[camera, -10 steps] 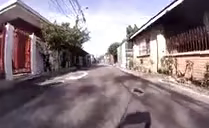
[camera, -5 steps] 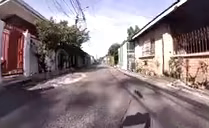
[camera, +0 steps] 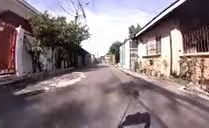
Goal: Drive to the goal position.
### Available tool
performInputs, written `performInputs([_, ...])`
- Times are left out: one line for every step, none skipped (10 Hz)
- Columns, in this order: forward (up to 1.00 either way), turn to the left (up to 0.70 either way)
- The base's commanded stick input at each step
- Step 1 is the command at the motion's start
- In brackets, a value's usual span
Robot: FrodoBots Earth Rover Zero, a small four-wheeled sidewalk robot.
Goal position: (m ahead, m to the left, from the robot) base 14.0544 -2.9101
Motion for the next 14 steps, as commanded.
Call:
performInputs([1.0, 0.0])
performInputs([1.0, 0.0])
performInputs([1.0, 0.0])
performInputs([1.0, 0.0])
performInputs([1.0, 0.0])
performInputs([1.0, 0.0])
performInputs([1.0, 0.0])
performInputs([1.0, 0.0])
performInputs([1.0, 0.0])
performInputs([1.0, 0.0])
performInputs([1.0, 0.0])
performInputs([1.0, 0.0])
performInputs([1.0, 0.0])
performInputs([1.0, 0.0])
